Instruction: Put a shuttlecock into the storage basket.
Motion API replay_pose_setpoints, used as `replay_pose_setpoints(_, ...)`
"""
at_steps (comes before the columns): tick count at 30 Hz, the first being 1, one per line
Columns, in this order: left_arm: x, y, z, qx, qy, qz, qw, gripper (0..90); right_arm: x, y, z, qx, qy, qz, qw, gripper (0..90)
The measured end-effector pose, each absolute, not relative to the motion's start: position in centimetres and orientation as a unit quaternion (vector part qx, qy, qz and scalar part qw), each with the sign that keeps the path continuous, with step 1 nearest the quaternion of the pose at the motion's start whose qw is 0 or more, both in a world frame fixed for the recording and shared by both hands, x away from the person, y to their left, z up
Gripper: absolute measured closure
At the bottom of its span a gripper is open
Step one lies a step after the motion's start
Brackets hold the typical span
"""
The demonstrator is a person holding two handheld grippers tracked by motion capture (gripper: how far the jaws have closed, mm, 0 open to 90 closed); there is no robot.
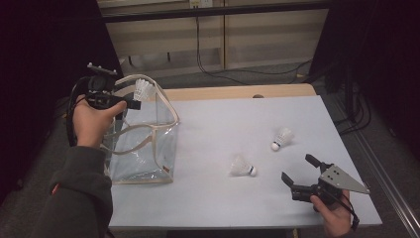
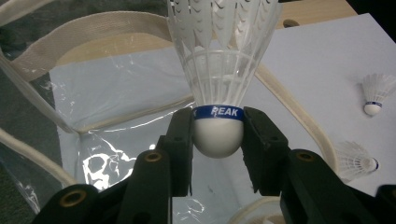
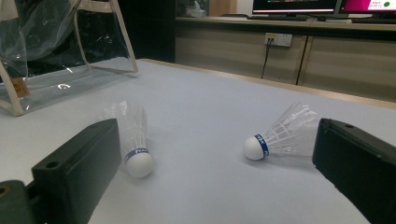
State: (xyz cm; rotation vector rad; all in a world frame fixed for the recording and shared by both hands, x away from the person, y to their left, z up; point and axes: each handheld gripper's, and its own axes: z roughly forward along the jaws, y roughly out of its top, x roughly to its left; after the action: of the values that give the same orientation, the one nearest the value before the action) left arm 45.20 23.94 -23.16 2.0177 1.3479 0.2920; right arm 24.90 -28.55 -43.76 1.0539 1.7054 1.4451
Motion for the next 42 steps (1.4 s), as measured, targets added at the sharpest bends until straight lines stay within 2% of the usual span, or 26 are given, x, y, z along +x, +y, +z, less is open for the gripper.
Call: replay_pose_setpoints(42,46.5,24.7,-24.8,0.760,0.548,0.132,0.325,65.1,24.8,-28.5,-43.7,0.402,0.653,0.552,0.329,1.1)
